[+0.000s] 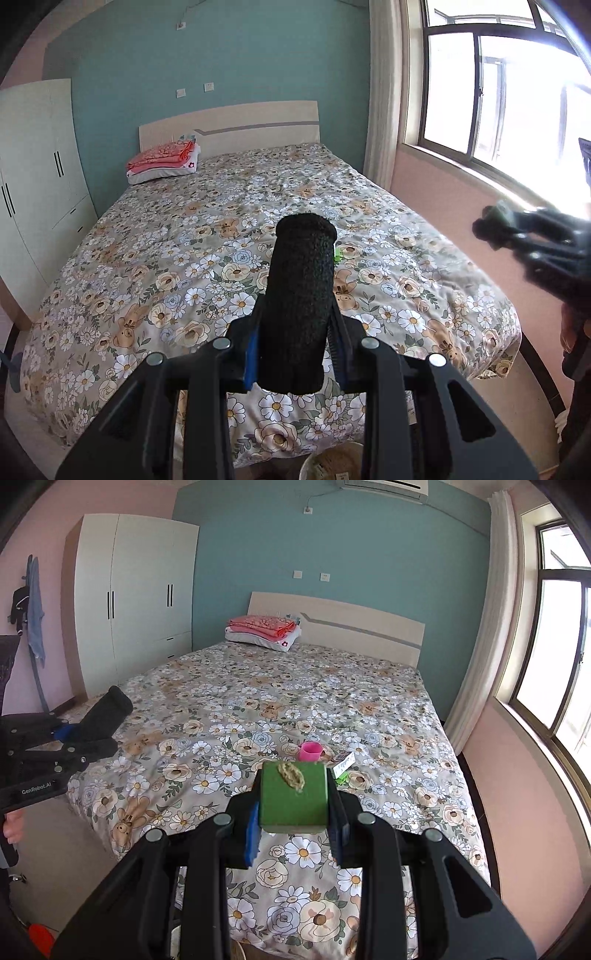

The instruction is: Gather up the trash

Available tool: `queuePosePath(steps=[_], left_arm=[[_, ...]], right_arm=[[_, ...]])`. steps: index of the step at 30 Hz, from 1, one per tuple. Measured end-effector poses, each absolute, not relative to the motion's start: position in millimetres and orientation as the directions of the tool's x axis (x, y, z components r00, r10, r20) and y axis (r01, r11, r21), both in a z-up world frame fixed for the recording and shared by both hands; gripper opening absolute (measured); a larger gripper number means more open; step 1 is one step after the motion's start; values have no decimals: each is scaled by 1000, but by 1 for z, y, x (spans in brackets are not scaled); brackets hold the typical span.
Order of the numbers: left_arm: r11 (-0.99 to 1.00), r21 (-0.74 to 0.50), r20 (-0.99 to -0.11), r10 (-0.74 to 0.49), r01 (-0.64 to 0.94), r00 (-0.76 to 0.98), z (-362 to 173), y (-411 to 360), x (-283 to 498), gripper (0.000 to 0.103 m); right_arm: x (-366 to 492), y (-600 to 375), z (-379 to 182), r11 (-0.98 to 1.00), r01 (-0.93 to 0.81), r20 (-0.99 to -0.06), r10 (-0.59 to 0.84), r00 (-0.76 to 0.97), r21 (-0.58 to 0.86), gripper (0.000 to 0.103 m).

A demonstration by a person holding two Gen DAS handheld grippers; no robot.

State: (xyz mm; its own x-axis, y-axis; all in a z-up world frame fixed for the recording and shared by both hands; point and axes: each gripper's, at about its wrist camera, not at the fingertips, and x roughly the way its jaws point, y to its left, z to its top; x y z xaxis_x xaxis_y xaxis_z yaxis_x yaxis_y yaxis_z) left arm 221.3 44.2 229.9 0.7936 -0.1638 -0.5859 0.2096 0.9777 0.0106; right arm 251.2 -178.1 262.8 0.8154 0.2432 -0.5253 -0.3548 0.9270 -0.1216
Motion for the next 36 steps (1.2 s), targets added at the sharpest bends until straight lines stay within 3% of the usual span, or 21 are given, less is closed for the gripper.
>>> queuePosePath(steps=[18,36], left_arm=[[966,13,-603,-198,257,773,189,61,140,33],[956,-53,-742,-231,289,629,80,67,127,33]], right_arm=[[159,-165,223,867,-468,-535,316,783,-172,31],[130,-143,112,809,-582,-668,390,633,-79,31]])
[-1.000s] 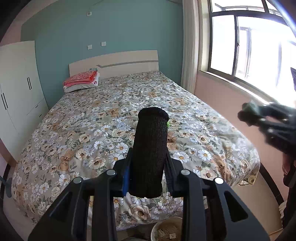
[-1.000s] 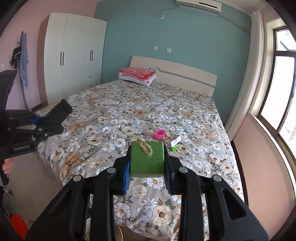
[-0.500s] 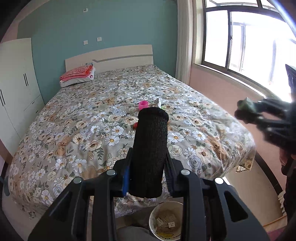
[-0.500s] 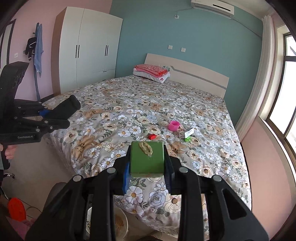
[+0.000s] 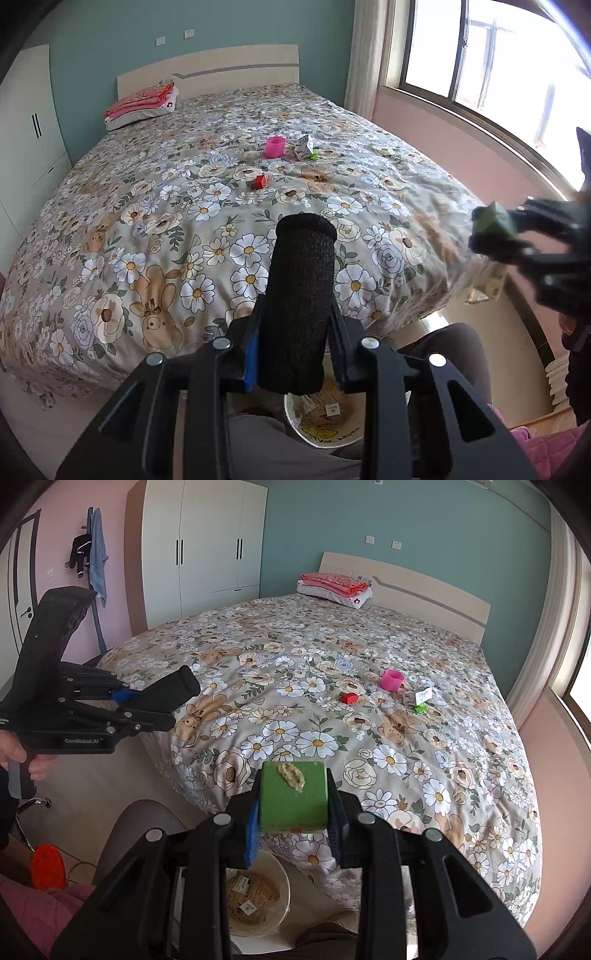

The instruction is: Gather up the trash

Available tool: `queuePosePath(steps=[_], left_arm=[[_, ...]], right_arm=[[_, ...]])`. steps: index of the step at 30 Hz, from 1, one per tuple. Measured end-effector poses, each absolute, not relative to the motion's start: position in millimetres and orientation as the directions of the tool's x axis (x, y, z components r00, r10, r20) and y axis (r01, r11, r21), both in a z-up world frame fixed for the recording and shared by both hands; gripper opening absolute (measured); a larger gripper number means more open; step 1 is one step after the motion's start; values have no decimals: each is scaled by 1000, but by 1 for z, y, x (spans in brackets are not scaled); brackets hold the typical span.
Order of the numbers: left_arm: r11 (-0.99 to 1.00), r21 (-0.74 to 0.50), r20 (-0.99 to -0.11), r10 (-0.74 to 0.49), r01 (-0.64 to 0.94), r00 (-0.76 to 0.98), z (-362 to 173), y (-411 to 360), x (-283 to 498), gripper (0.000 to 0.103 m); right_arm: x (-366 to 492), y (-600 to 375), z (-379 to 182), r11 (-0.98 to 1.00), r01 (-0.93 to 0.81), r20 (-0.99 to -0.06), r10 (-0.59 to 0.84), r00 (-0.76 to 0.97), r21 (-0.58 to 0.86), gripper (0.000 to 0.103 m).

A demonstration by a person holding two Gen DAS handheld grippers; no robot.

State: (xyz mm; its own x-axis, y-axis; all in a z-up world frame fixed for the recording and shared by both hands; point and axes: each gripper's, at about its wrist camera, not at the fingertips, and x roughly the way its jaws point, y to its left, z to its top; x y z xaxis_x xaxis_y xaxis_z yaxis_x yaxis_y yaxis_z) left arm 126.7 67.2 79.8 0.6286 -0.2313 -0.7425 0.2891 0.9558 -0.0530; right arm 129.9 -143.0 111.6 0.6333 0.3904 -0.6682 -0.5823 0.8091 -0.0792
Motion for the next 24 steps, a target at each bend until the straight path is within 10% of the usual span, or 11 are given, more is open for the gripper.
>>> queuePosePath(steps=[24], left_arm=[[922,-231,-911,-317,311,264,-96,42,141,33]], right_arm=[[158,-126,-79,817,-567,-894,328,307,105,31]])
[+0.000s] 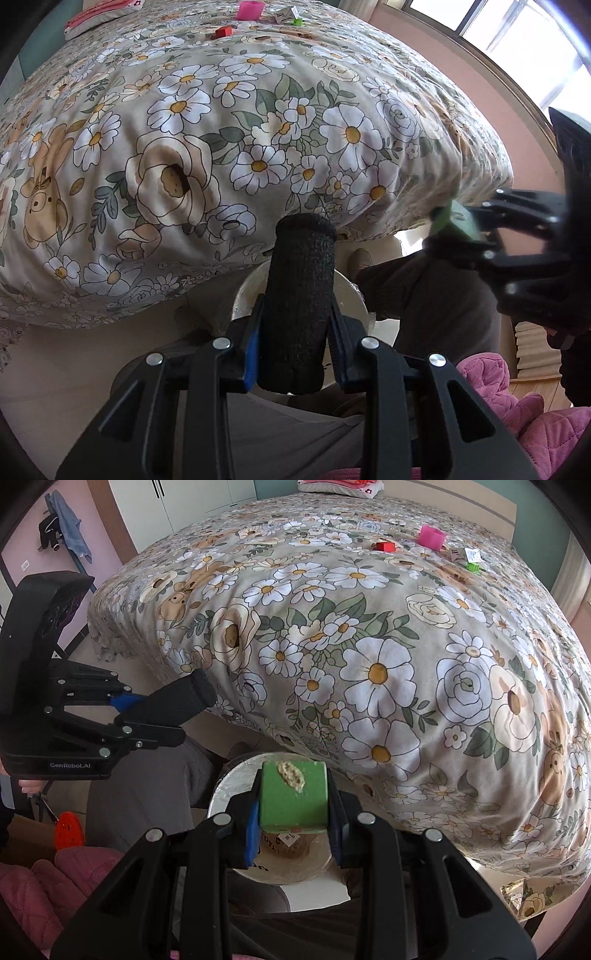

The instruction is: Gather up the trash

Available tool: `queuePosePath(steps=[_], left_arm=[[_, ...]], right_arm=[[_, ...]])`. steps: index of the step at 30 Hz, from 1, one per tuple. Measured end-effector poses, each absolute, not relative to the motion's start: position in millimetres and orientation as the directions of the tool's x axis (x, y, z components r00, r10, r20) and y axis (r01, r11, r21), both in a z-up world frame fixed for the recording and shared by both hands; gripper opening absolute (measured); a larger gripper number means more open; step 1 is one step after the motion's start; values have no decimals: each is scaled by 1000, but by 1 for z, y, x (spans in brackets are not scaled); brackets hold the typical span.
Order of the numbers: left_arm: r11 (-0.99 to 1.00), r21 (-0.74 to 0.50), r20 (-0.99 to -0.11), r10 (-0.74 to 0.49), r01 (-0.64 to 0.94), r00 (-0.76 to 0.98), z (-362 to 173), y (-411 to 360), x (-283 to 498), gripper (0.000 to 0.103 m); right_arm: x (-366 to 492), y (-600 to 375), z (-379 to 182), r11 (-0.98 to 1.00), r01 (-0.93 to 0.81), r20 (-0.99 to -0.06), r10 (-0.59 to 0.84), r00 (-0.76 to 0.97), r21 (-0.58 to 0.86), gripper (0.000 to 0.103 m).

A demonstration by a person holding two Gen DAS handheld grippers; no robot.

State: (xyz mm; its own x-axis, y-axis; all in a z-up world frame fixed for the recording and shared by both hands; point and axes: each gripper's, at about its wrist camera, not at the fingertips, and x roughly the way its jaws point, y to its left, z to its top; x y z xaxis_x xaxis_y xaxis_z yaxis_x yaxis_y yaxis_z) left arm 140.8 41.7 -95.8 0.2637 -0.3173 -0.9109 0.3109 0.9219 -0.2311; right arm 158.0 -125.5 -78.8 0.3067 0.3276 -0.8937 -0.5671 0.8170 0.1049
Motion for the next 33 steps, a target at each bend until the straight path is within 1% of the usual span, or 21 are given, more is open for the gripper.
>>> queuePosePath(steps=[8,12,24,33], left_arm=[[919,-275,-938,-321,282,129,-155,36,140,33],[922,-285,-947,-313,261,74,-180,34,142,33],[931,-316,-948,-317,185,-27,-240,35,153,33],[935,-330,-942,-318,130,-105,-283,31,160,33]], right_arm=[[165,-122,-140,831,-537,-935,294,198,147,31],[168,-121,-165,837,-528,-950,267,161,146,31],[167,-101,-236,836,-518,-975,222,21,179,31],[169,-94,-296,849,-485,-977,189,-96,212,31]])
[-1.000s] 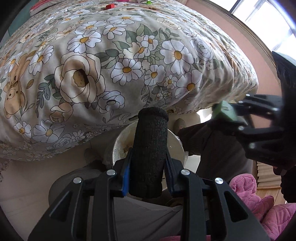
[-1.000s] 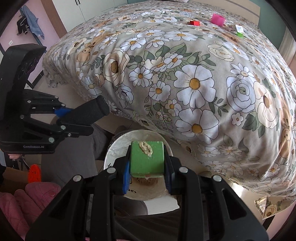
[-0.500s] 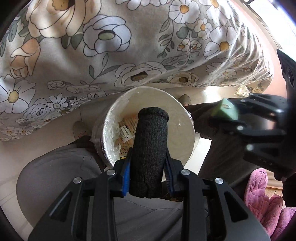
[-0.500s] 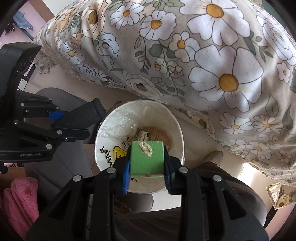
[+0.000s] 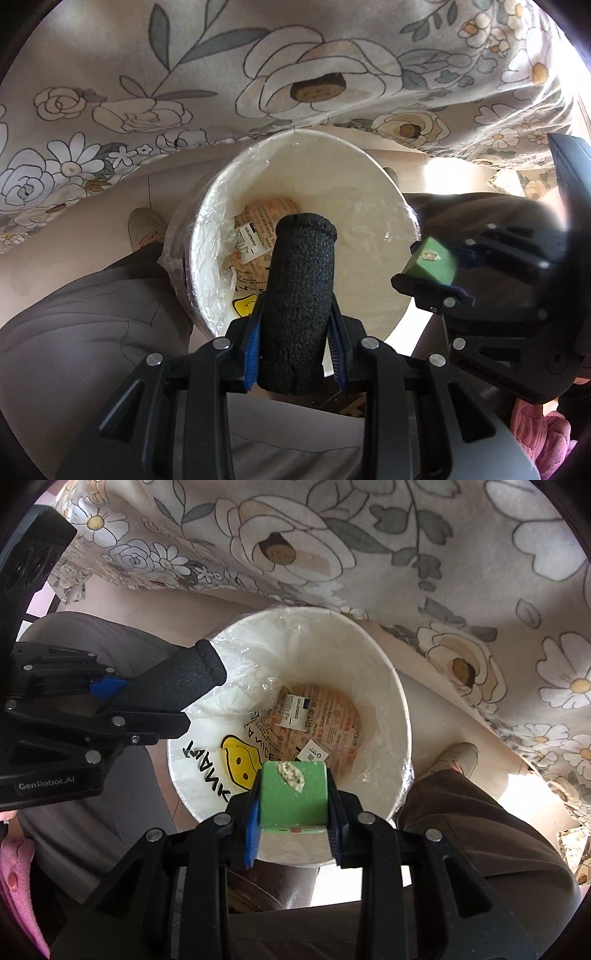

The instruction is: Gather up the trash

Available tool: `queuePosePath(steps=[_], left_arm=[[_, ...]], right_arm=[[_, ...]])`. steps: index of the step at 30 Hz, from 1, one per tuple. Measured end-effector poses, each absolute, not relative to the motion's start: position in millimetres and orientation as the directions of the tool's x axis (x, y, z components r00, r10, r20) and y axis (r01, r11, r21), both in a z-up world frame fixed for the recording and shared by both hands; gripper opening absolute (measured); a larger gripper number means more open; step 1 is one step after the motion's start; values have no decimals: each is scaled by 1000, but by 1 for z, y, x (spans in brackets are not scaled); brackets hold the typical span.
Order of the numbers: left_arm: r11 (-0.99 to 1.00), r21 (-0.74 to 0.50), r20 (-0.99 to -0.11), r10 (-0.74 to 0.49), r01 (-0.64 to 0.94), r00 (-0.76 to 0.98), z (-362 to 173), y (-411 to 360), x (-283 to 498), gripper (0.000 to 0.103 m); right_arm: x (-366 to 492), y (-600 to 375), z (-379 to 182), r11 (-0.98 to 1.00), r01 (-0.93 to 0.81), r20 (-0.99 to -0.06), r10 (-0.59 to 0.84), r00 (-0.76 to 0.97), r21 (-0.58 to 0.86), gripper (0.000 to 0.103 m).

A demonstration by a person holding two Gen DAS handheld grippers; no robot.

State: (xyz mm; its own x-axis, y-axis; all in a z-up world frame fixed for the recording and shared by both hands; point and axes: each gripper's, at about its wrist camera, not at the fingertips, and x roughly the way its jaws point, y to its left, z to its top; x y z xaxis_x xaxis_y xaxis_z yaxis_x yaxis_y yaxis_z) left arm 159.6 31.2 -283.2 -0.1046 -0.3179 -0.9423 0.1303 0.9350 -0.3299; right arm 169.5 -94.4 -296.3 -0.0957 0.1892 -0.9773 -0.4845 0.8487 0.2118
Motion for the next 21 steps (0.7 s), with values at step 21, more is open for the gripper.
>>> queuePosePath(steps=[21], left_arm=[[951,-306,-926,-287,42,-247,-363,8,181,33]], right_arm=[[176,-93,-377,882,-386,-945,168,-280,271,31]])
